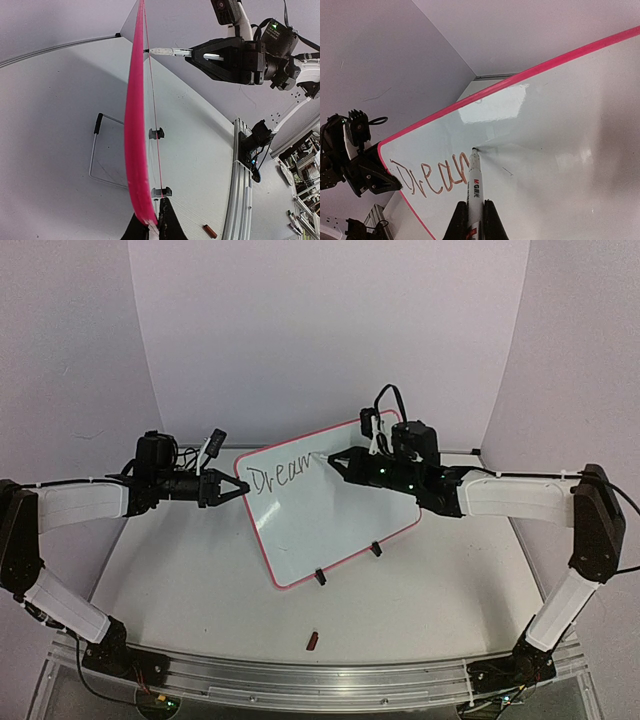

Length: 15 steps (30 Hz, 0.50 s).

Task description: Write a sentence on the whiteboard

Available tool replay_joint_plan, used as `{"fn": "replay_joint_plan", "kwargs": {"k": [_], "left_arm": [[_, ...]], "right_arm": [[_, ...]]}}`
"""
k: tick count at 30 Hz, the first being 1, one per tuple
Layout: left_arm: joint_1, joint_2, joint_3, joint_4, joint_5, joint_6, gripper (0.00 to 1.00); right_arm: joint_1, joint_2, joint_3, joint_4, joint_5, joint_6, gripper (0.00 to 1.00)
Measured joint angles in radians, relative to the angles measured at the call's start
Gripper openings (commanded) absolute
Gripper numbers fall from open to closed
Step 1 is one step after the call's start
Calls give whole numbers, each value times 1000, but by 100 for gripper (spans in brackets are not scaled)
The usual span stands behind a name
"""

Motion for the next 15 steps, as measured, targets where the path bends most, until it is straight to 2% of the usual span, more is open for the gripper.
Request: {"fn": "replay_joint_plan", "kwargs": {"k": [15], "left_arm": [[0, 0, 0, -2, 0, 0, 0]], "right_arm": [[0, -13, -58, 23, 2, 9, 0]]}}
